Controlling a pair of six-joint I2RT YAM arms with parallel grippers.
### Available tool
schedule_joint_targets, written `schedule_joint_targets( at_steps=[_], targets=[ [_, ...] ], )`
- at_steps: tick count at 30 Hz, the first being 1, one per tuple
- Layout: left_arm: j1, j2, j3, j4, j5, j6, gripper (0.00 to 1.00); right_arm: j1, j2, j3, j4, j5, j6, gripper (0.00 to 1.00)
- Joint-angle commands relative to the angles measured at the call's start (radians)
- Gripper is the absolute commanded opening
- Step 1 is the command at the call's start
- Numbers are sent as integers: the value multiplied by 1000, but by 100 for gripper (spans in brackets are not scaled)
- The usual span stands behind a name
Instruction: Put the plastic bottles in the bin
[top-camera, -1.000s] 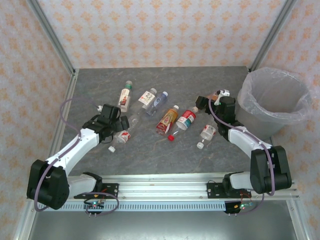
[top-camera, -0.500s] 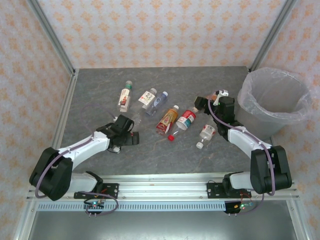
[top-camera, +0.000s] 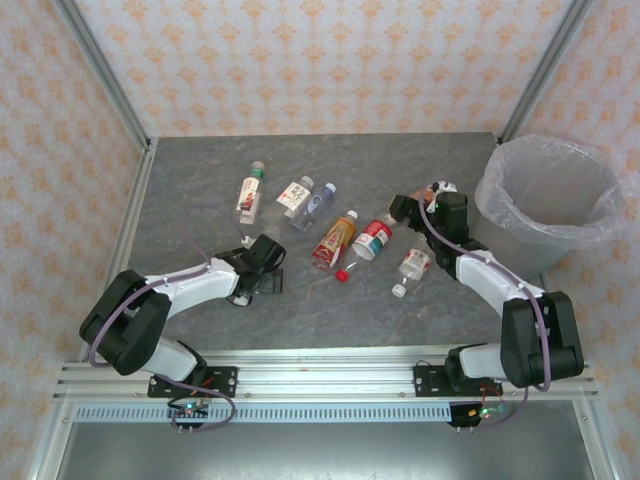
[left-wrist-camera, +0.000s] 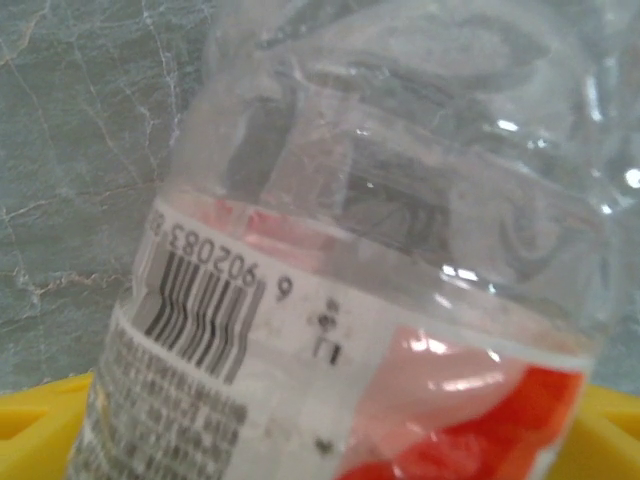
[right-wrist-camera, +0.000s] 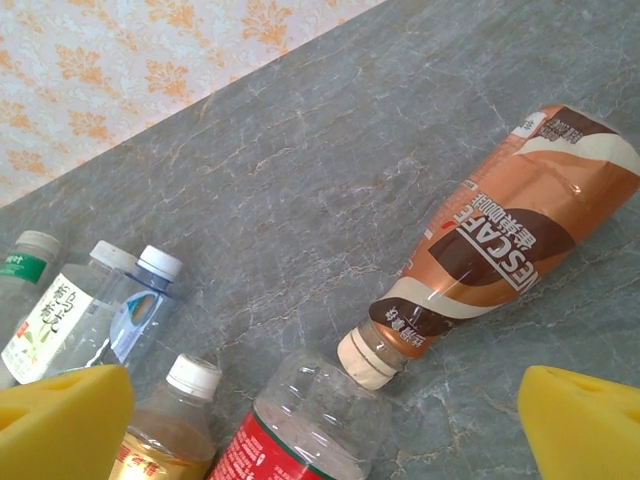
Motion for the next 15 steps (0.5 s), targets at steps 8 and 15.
schedule_joint_targets(
  at_steps=[8,15],
  targets=[
    [-7,26,-21,90,-32,12,77,17,98,93,-42,-44,147,99],
    [-15,-55,-62,149,21,49,67,23,15,32,-4,-70,199,99]
  ],
)
